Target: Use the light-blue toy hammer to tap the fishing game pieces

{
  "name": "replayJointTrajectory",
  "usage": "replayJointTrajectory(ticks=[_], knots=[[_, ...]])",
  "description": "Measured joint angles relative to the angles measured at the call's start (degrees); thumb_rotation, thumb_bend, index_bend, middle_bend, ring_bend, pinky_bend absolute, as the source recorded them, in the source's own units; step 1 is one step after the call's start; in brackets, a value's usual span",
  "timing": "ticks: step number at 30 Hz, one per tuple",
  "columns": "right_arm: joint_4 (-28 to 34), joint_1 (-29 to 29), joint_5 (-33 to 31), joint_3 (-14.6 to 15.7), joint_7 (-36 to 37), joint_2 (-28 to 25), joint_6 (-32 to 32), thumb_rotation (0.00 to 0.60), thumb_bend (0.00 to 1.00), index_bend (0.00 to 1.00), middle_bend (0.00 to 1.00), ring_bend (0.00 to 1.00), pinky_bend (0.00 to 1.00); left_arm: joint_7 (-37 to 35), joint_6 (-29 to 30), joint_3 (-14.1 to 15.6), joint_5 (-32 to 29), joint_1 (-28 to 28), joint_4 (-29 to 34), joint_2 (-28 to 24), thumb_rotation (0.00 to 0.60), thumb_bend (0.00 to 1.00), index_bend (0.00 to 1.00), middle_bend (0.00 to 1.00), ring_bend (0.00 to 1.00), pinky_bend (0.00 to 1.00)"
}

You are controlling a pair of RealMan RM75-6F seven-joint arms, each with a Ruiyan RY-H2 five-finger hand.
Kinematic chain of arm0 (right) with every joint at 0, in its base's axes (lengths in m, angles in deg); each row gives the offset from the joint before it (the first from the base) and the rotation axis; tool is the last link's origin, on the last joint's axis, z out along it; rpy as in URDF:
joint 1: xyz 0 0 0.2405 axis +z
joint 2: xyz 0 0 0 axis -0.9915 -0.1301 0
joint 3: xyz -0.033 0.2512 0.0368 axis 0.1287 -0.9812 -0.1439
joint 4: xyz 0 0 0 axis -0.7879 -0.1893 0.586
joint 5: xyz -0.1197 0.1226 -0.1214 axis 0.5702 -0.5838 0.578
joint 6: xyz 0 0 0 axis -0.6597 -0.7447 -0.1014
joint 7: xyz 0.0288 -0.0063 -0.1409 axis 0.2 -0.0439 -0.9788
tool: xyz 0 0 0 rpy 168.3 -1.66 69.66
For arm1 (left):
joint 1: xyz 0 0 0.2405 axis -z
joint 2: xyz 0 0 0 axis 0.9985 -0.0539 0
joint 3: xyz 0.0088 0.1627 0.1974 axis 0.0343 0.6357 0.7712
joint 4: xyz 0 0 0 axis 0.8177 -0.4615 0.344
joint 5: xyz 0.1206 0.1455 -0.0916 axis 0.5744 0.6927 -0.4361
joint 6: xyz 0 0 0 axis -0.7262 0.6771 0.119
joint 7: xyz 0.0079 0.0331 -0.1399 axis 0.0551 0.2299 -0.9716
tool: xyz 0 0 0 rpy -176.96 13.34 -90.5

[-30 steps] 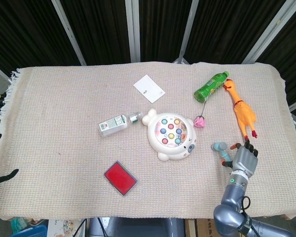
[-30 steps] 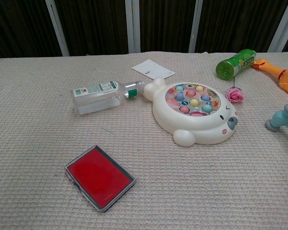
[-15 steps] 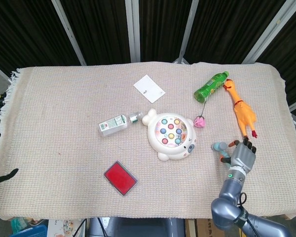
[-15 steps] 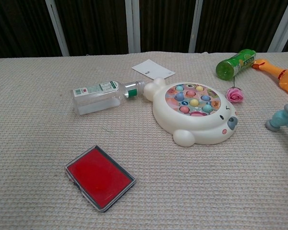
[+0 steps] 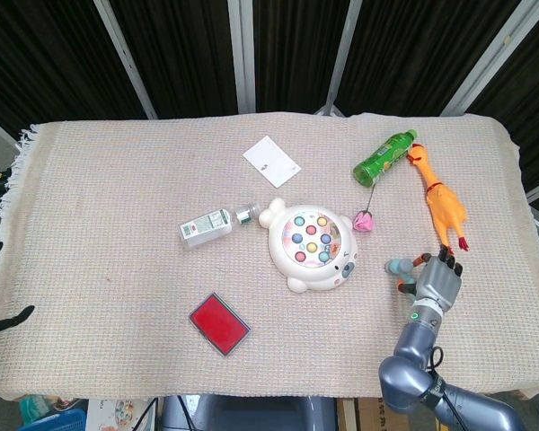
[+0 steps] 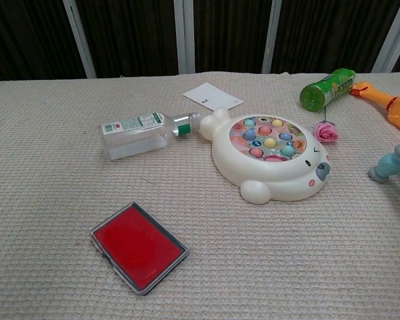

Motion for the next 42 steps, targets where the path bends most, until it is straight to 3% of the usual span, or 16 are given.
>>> replayJointTrajectory(ticks=[42], knots=[[-5.2, 1.2, 0.1, -0.3, 1.1, 2.4, 2.1, 0.600, 0.27, 0.55, 0.07, 0.07, 0.00, 1.0, -0.1, -0.2, -0.5, 0.3, 0.0, 0.4, 0.600, 0.01, 0.01, 0.00, 0.00, 0.00]])
